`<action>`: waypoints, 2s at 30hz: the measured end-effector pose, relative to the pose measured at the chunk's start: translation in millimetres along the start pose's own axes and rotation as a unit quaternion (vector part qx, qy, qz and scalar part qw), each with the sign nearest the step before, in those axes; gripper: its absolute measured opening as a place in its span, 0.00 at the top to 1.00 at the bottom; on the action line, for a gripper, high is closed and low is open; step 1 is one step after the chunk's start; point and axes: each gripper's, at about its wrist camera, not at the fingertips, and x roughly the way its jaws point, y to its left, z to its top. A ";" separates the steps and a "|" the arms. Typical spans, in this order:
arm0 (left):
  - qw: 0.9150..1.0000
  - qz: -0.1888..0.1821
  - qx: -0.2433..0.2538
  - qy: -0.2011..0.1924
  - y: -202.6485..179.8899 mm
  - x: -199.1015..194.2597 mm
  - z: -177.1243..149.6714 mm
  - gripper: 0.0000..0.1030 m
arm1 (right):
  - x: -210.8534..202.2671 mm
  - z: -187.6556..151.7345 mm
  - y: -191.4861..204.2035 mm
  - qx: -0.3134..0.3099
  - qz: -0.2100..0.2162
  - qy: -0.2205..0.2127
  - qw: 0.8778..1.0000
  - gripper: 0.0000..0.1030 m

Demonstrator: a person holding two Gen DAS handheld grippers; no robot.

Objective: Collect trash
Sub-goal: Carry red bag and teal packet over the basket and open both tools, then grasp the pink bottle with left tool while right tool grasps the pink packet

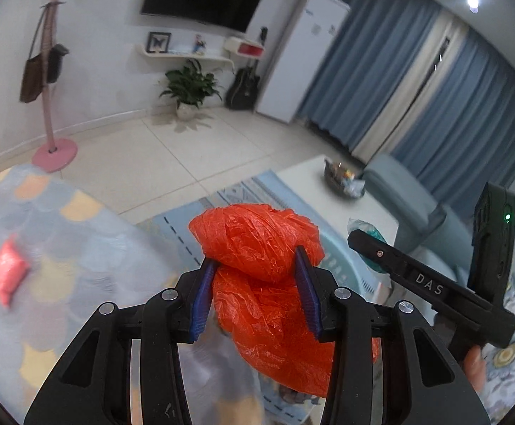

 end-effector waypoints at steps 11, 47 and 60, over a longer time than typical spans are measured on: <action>0.998 0.014 0.010 0.056 -13.0 87.1 -1.0 0.52 | 44.6 -16.6 -62.8 0.054 -0.048 0.045 0.996 0.57; 0.985 0.125 0.009 -0.119 95.1 -154.2 -22.7 0.21 | -13.7 -30.9 121.3 -0.063 0.075 0.021 0.995 0.38; 0.977 0.205 -0.024 -0.060 236.8 -232.2 -69.6 0.10 | 17.1 -68.8 253.9 -0.151 0.135 0.070 0.977 0.38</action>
